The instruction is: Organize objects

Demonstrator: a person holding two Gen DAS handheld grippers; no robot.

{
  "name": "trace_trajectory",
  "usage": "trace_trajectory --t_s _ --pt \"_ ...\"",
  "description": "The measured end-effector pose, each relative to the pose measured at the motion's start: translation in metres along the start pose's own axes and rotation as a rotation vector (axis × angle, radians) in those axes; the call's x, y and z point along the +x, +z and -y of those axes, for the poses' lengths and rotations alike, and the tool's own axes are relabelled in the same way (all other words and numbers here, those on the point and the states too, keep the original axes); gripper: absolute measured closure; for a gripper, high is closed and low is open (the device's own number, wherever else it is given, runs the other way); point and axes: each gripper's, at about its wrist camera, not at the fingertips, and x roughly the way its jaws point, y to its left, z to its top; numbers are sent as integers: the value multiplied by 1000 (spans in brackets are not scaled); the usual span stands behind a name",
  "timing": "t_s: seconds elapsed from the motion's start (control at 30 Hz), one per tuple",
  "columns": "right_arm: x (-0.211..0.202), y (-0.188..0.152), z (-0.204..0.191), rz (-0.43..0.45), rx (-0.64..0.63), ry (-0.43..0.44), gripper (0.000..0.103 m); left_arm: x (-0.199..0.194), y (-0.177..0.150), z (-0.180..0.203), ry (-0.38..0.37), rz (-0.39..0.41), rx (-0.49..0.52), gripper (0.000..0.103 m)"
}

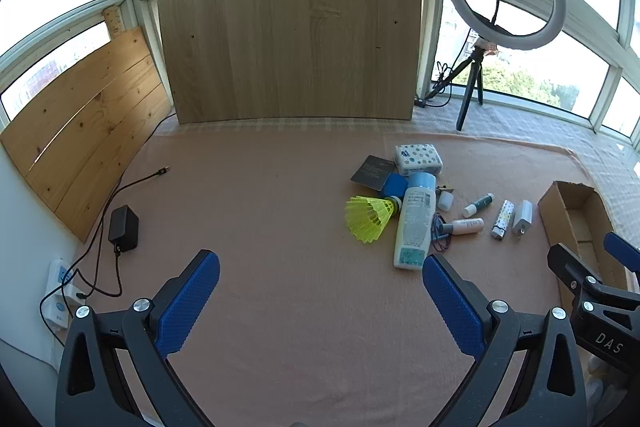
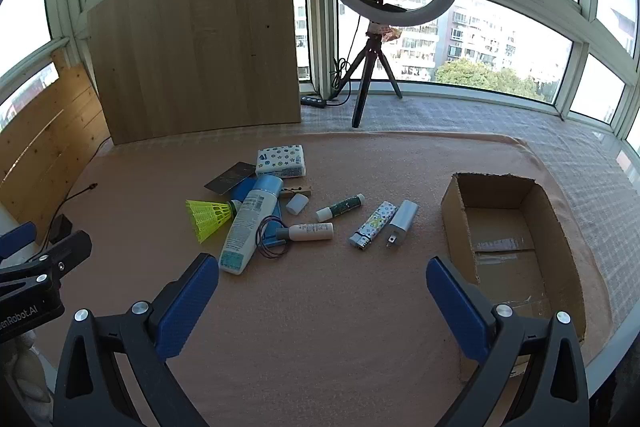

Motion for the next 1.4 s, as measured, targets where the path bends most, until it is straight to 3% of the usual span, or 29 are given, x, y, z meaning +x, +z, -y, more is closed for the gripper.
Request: trace_trajectory --t_s 1.4 --pt "-16 -11 4 25 2 -13 0 -13 -12 8 -20 13 22 0"
